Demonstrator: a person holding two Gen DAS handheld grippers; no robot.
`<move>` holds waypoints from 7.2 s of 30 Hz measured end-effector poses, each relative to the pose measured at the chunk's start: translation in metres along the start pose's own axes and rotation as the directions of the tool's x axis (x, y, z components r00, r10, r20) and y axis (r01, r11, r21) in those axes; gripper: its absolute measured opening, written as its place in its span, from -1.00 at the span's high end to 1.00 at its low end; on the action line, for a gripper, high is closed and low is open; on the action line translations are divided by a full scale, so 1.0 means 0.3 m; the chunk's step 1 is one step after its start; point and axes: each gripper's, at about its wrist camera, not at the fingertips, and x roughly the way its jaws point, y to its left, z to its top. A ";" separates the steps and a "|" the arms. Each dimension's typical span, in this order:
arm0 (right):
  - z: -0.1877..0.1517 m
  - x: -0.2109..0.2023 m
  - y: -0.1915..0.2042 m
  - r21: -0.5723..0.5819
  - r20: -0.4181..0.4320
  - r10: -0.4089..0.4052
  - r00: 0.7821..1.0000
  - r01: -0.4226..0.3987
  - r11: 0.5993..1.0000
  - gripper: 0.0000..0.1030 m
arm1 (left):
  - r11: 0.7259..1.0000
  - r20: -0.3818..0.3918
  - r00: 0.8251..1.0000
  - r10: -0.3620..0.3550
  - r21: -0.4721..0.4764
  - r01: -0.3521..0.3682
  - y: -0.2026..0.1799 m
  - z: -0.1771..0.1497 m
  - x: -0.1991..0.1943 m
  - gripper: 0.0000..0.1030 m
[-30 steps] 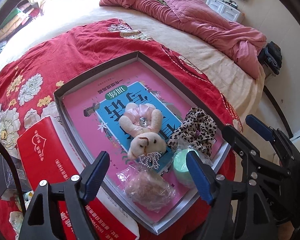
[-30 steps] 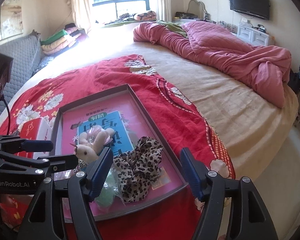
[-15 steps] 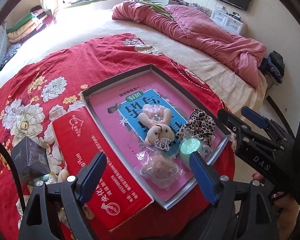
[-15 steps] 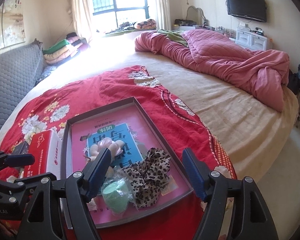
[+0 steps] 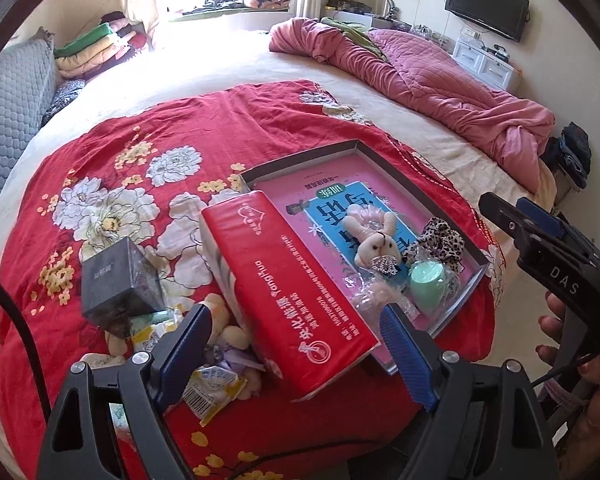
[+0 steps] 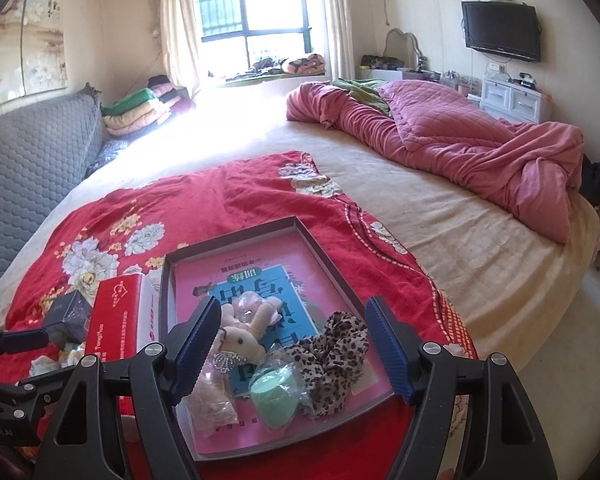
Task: Organize soft objects
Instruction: 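Move both open tools back over the pile of items beside the tray, then grasp the white floral scrunchie with the left tool while the right tool grasps the yellow snack bag, then lift and carry the scrunchie and snack bag with both tools over the pink tray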
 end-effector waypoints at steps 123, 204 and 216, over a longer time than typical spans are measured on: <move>-0.399 0.245 0.962 -0.556 -0.306 0.147 0.940 -0.302 0.774 -0.22 | 0.894 -0.186 0.973 0.135 -0.400 -0.200 0.842 -0.425 0.122 -0.67; -0.153 -0.032 0.827 -0.382 -0.108 0.377 0.920 -0.389 0.839 0.24 | 0.892 0.143 0.949 0.279 -0.405 -0.201 0.735 -0.319 -0.342 0.65; -0.071 -0.171 0.808 -0.381 -0.028 0.430 0.902 -0.407 0.830 0.24 | 0.895 0.189 0.932 0.309 -0.390 -0.217 0.671 -0.261 -0.444 0.65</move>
